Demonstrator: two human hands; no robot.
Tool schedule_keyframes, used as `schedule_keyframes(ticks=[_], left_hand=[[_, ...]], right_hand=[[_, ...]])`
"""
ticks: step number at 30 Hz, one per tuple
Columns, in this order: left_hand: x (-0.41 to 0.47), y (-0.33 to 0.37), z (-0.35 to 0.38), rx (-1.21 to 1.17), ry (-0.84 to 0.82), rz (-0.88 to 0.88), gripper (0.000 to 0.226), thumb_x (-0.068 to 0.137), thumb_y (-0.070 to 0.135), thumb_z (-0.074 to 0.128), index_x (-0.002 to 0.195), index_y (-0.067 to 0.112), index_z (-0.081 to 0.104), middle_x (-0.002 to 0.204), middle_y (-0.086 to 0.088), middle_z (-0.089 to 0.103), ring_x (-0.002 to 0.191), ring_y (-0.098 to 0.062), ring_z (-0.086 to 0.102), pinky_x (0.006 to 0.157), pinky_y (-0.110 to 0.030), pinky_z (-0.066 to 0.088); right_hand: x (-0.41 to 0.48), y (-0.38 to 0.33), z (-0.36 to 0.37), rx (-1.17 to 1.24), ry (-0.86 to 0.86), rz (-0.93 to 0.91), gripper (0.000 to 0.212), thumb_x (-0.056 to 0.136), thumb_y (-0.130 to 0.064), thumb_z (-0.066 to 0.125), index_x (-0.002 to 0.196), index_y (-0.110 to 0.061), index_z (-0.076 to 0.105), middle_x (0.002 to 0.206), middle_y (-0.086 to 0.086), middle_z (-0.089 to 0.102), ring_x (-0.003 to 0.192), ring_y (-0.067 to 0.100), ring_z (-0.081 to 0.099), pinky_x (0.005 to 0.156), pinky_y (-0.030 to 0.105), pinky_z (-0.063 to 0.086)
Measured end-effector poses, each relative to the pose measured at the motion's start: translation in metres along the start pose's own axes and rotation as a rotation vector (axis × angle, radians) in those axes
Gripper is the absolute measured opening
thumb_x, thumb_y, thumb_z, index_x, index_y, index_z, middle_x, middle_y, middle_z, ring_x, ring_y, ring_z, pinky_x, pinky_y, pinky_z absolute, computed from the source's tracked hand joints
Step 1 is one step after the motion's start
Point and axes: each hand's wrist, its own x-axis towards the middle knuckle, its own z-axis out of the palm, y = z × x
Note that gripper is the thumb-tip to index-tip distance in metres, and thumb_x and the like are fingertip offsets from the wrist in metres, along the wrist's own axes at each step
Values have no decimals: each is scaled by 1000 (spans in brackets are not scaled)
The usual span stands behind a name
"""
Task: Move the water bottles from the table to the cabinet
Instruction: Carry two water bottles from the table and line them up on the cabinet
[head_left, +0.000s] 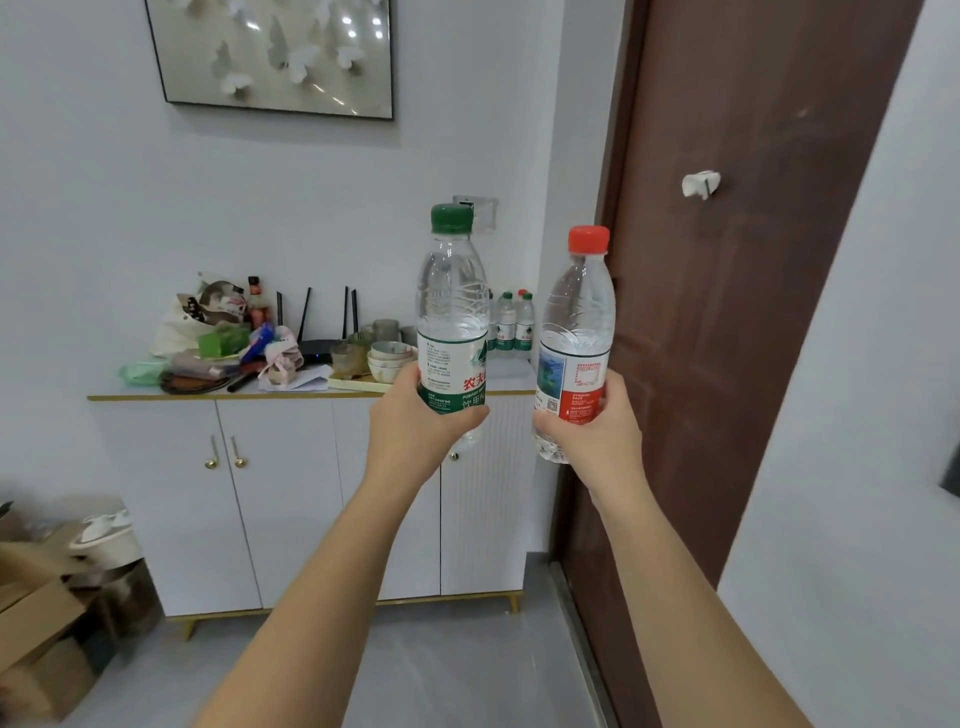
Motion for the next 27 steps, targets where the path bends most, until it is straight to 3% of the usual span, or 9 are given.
schedule_keyframes(ticks=[2, 7, 13, 17, 22, 27], left_hand=[[27, -15, 14, 6, 3, 4, 57, 62, 30, 86, 112, 29, 59, 102, 16, 67, 92, 3, 61, 64, -10, 44], [100, -55, 58, 4, 32, -7, 51, 62, 28, 87, 100, 36, 55, 92, 23, 63, 82, 13, 58, 56, -2, 43], [184, -93, 104, 16, 34, -13, 55, 62, 30, 87, 106, 34, 54, 91, 23, 61, 85, 11, 57, 58, -5, 43], [229, -120, 131, 21, 26, -12, 61, 62, 29, 87, 116, 27, 57, 103, 15, 65, 93, 0, 61, 69, -13, 47], [282, -150, 165, 36, -11, -47, 53, 62, 31, 86, 104, 32, 54, 89, 22, 61, 82, 12, 56, 60, -7, 40], [344, -193, 201, 60, -51, -73, 54, 63, 28, 86, 106, 28, 54, 87, 20, 60, 79, 8, 55, 59, -12, 40]], right_hand=[[29, 18, 13, 3, 5, 6, 70, 67, -18, 87, 124, -34, 50, 108, -17, 65, 98, 5, 65, 88, 34, 57], [112, 67, 45, -8, 12, 24, 68, 66, -16, 88, 120, -35, 50, 101, -21, 62, 94, 2, 63, 84, 30, 55], [208, 109, 77, -40, 17, 44, 66, 65, -17, 86, 117, -36, 49, 95, -23, 61, 89, -1, 62, 81, 29, 54], [254, 134, 92, -49, 17, 48, 71, 65, -16, 86, 124, -31, 50, 98, -22, 60, 90, 2, 62, 81, 27, 52], [306, 170, 105, -63, 17, 59, 73, 67, -13, 87, 127, -26, 49, 100, -19, 60, 94, 9, 62, 85, 29, 51], [361, 219, 130, -83, 26, 83, 67, 65, -12, 87, 119, -28, 50, 103, -10, 64, 98, 14, 65, 87, 34, 55]])
